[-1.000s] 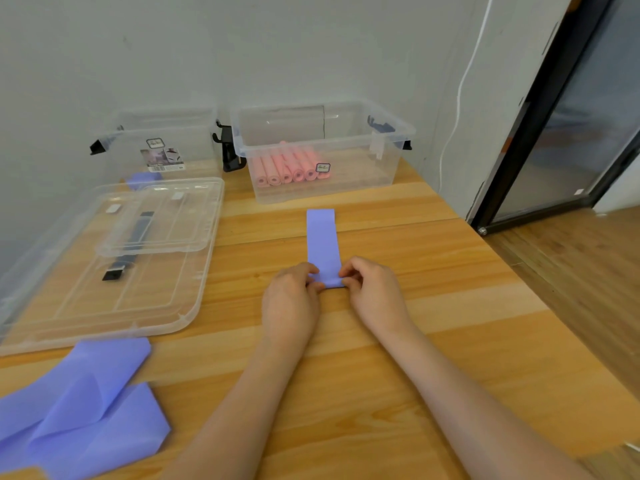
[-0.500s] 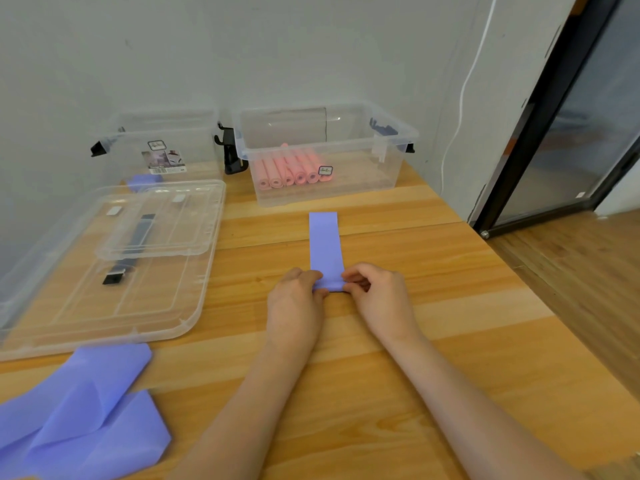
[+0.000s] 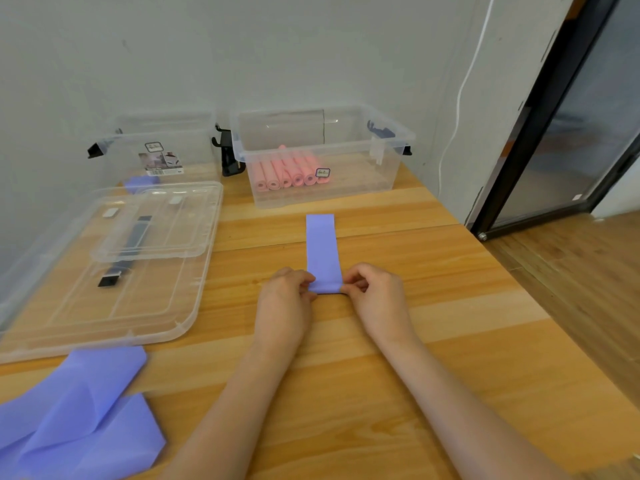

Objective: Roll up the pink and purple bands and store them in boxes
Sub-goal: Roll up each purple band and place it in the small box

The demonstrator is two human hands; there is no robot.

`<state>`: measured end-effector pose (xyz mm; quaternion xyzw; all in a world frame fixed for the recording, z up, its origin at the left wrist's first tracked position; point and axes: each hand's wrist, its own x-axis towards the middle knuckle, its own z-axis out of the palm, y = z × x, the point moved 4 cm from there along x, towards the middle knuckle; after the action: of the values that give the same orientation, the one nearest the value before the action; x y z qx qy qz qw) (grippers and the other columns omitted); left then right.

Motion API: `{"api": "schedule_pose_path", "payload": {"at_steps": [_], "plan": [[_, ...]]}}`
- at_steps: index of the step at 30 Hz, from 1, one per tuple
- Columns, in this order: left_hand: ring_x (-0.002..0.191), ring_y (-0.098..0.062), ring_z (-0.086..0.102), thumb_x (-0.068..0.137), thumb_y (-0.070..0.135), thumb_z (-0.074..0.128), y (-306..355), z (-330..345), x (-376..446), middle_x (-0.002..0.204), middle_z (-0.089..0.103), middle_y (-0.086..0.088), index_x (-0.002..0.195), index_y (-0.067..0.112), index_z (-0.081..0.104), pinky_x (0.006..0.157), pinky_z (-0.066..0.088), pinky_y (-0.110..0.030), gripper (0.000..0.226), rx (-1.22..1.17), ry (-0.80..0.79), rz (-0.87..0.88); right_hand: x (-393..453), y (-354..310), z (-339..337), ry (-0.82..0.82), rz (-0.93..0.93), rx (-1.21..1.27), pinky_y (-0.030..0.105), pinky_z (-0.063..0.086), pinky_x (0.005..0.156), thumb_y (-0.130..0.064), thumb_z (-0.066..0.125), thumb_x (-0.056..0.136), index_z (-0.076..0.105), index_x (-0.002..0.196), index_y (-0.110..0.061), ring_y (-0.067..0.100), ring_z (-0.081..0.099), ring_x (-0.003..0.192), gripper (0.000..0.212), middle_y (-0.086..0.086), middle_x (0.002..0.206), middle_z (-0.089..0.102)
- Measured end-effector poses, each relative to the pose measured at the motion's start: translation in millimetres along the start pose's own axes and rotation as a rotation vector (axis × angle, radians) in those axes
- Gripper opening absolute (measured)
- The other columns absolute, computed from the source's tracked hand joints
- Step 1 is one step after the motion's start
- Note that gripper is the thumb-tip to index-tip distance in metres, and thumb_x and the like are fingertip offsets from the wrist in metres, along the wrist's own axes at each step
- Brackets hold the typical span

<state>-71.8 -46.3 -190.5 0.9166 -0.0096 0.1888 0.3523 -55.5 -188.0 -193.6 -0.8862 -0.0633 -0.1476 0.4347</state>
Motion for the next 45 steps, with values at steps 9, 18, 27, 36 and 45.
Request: {"api": "schedule_pose_path", "payload": {"at_steps": [9,18,27,36,45], "plan": [[0.078,-0.03,0.061,0.071,-0.004,0.071,0.2,1.7,-0.4,0.086,0.067,-0.013,0.085,0.003,0.073,0.071,0.043,-0.03,0.015,-0.022,0.026,-0.036,-0.8,0.6,1.9,-0.056,-0.029,0.014,0.003,0.038,0.063,0.007,0.066,0.074,0.068,0.081,-0.007,-0.006,0.051,0.061,0.015,-0.006,0.073,0.061],[0.083,-0.028,0.061,0.075,0.009,0.073,0.2,0.6,0.4,0.091,0.066,-0.013,0.092,0.005,0.072,0.078,0.045,-0.033,0.017,-0.042,0.024,-0.076,1.5,-0.2,3.9,-0.073,-0.015,-0.012,0.007,0.036,0.064,0.003,0.064,0.079,0.07,0.084,-0.004,0.007,0.055,0.07,0.01,0.006,0.085,0.07],[0.086,-0.03,0.059,0.084,0.003,0.062,0.5,6.3,2.0,0.093,0.062,-0.015,0.093,0.004,0.073,0.074,0.04,-0.031,0.015,0.018,-0.021,0.009,4.6,0.8,8.0,-0.057,-0.046,-0.056,0.014,0.034,0.067,0.002,0.063,0.08,0.07,0.083,0.0,0.02,0.058,0.08,0.007,0.011,0.088,0.065],[0.081,-0.029,0.063,0.079,0.008,0.069,1.5,1.0,2.2,0.085,0.071,-0.01,0.085,0.005,0.07,0.071,0.045,-0.033,0.007,-0.015,0.067,-0.067,6.4,0.3,5.6,-0.047,-0.011,-0.036,0.01,0.036,0.065,0.003,0.065,0.078,0.068,0.09,-0.003,0.011,0.056,0.071,0.014,0.009,0.085,0.07],[0.087,-0.03,0.061,0.074,0.0,0.071,-4.2,4.0,3.8,0.092,0.067,-0.013,0.09,0.001,0.072,0.074,0.038,-0.026,0.017,-0.016,0.046,-0.043,8.3,-1.6,9.3,-0.067,-0.088,-0.111,0.015,0.034,0.068,0.002,0.068,0.076,0.07,0.088,0.001,0.025,0.061,0.083,0.012,0.014,0.091,0.067]]}}
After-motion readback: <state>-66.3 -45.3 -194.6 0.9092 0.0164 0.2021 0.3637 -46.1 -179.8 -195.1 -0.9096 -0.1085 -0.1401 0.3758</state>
